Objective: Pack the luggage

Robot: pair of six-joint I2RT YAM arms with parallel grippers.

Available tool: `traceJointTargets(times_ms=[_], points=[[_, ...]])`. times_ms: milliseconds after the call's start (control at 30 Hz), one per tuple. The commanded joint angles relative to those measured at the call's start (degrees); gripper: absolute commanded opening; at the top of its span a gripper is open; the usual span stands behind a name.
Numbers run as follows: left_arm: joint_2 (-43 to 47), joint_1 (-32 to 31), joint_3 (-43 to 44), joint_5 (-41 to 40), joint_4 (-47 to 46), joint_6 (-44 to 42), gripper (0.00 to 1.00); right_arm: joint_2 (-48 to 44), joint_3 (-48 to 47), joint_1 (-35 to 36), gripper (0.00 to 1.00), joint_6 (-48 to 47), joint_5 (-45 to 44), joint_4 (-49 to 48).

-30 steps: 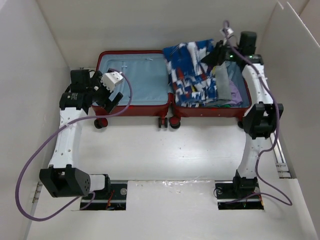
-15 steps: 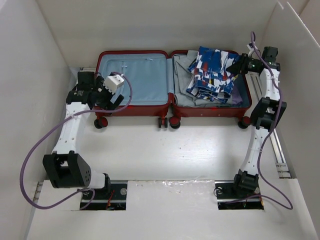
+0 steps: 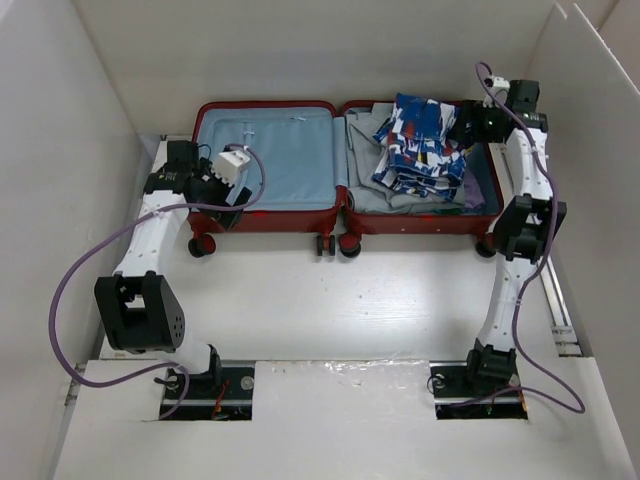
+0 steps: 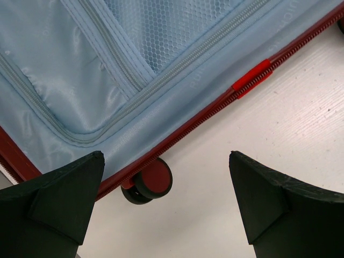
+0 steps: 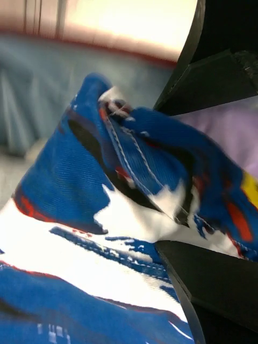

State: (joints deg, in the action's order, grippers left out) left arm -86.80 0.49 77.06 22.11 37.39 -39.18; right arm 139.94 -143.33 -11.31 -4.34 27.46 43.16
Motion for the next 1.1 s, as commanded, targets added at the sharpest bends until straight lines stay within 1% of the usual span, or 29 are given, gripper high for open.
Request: traceJointTargets(times_ms=[0,33,67,133,200,267,300,367,400,433,467,500,533,567,600,633,700,767,800,867,900,933,967,1000,1067], points=[[3.13,0.30,2.84,-0.75,-2.92,4.71,1.00,-9.93,3.83,4.71,1.00,-8.75,-34.41,1.58],[3.83,0.30,2.84,-0.75,-5.11,5.68,1.00,-11.51,5.15,6.46,1.00,-9.45,-37.80,1.58],[4.53,0.30,2.84,-1.27,-6.09,6.74,1.00,-14.49,7.77,7.09,1.00,-10.68,-40.36,1.58],[5.07,0.30,4.41,-2.42,-7.23,10.06,1.00,-17.23,10.60,7.71,1.00,-10.69,-44.49,0.97],[3.84,0.30,5.56,-3.64,-7.24,11.66,1.00,-21.01,14.90,8.41,1.00,-10.69,-44.51,-0.61],[3.31,0.30,5.56,-6.89,-9.42,14.03,1.00,-23.38,17.54,9.55,1.00,-10.69,-44.51,-2.02],[3.31,0.30,5.56,-8.30,-10.13,14.65,1.00,-25.66,20.34,9.55,1.00,-11.21,-44.51,-4.02],[2.69,0.30,5.04,-13.39,-12.06,16.23,1.00,-27.95,23.43,10.17,0.98,-11.91,-40.50,-7.02],[1.39,0.91,5.03,-15.06,-12.07,17.98,1.00,-28.92,26.58,11.39,0.95,-11.92,-39.60,-8.60],[0.59,0.91,5.03,-16.82,-12.68,18.95,1.00,-30.67,28.09,11.40,0.87,-12.53,-38.29,-11.92],[-0.29,1.52,5.03,-20.14,-12.69,19.92,1.00,-30.69,29.49,12.09,0.83,-13.32,-34.18,-13.61],[-1.16,2.05,5.73,-21.48,-12.69,21.06,1.00,-30.69,30.38,12.10,0.76,-13.33,-31.10,-14.84],[-2.91,3.19,5.74,-22.45,-12.69,22.03,1.00,-29.47,30.91,12.10,0.67,-13.33,-27.50,-15.64],[-3.80,3.20,5.74,-24.81,-13.56,23.61,1.00,-27.98,30.91,11.41,0.42,-12.81,-24.07,-15.65],[-4.42,3.98,5.74,-25.96,-14.87,24.14,1.00,-26.23,29.87,11.40,0.29,-12.10,-19.42,-15.65],[-5.64,3.99,5.74,-27.89,-15.76,24.15,1.00,-22.12,27.86,11.40,0.11,-11.05,-17.90,-13.91],[-6.71,3.99,5.74,-27.91,-17.17,24.67,1.00,-17.97,25.74,11.40,0.00,-11.04,-14.91,-12.05],[-8.63,3.99,6.35,-26.25,-17.96,24.68,1.00,-13.32,23.63,11.40,0.00,-10.51,-13.76,-10.04],[-9.43,3.99,6.87,-26.24,-18.57,24.68,1.00,-12.51,23.62,11.40,0.00,-10.51,-13.23,-10.02],[-11.88,3.99,7.41,-28.86,-19.71,25.29,1.00,-12.50,24.32,11.40,0.00,-10.51,-12.18,-9.41],[-12.77,3.99,7.41,-30.44,-20.24,25.29,1.00,-14.06,25.19,11.40,0.00,-10.51,-12.17,-10.28],[-14.52,3.99,8.19,-34.03,-20.86,24.77,1.00,-16.69,27.20,11.40,0.00,-10.51,-13.48,-11.59],[-14.53,3.99,8.72,-35.63,-21.73,24.76,1.00,-16.72,27.22,11.40,0.00,-10.51,-14.36,-11.60],[-16.53,4.60,9.42,-36.77,-21.74,24.76,1.00,-19.50,28.44,11.40,0.00,-10.51,-15.32,-11.60],[-18.57,6.44,13.10,-35.48,-19.82,25.90,1.00,-22.15,28.45,10.87,0.05,-10.51,-18.13,-11.60]])
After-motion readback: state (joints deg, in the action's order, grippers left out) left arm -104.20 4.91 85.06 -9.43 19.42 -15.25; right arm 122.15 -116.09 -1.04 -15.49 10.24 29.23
